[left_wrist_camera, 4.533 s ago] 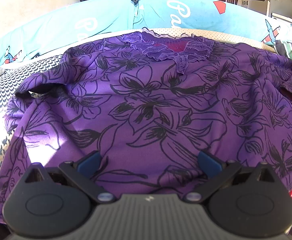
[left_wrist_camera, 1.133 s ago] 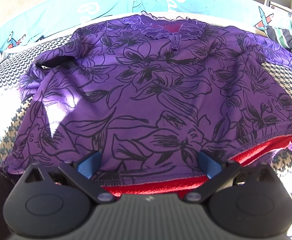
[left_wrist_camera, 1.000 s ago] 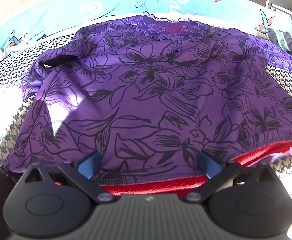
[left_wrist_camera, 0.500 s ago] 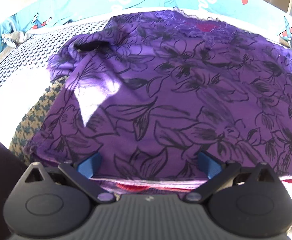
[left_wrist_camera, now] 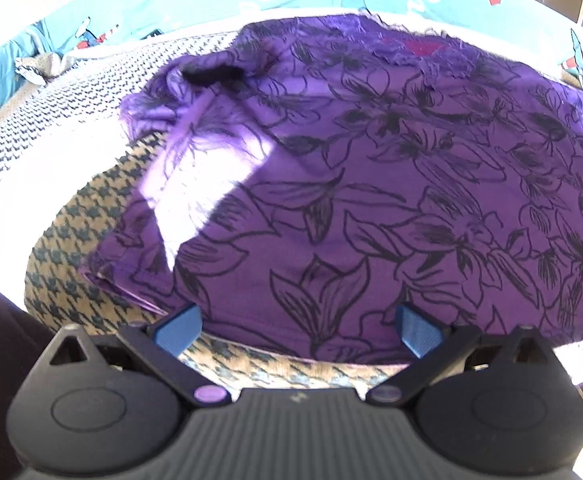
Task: Fold clothes
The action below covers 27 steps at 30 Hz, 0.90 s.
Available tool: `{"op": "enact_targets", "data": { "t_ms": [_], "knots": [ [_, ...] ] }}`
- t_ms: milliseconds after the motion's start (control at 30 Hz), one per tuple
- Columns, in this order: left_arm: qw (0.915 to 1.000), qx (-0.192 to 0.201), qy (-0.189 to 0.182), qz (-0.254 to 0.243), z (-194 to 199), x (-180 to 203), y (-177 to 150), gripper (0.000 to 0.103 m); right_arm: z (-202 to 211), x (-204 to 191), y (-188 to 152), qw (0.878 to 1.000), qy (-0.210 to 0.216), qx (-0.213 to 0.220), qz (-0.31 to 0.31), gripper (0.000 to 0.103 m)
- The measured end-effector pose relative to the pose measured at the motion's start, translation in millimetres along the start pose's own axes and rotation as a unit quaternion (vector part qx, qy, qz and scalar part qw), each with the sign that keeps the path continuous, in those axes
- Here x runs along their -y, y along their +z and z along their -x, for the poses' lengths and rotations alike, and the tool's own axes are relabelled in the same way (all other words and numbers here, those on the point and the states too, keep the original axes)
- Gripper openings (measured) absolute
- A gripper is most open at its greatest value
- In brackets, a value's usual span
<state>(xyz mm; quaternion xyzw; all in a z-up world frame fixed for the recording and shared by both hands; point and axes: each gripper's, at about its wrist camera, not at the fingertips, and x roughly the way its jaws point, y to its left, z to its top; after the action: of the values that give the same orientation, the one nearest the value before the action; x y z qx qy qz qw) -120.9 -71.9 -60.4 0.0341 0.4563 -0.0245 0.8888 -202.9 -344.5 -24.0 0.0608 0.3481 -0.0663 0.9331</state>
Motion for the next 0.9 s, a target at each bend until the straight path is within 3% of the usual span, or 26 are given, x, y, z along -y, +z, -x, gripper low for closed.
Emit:
{"op": "enact_targets", "data": {
  "t_ms": [233,433,733,900],
  "knots": [
    [0.9999,-0.001,-0.001,0.013,-4,-13,25,0.103,-13,-42,-1,0.997,0.063,-0.018,0.05,0.035],
    [1.0,0.008,-0.004,0.001,-11,-37,69,0.103,-19,-88,-6,0.983,0.136,-0.023,0.118,0.036],
    [0.9999,0.007,0.003,-0.007,-31,-75,119,0.103,-30,-166,-18,0.941,0.253,-0.023,0.223,0.036],
    [0.9993,0.008,0.013,-0.033,-37,-89,138,0.103,-43,-210,-20,0.918,0.285,-0.024,0.275,0.037]
  ]
}}
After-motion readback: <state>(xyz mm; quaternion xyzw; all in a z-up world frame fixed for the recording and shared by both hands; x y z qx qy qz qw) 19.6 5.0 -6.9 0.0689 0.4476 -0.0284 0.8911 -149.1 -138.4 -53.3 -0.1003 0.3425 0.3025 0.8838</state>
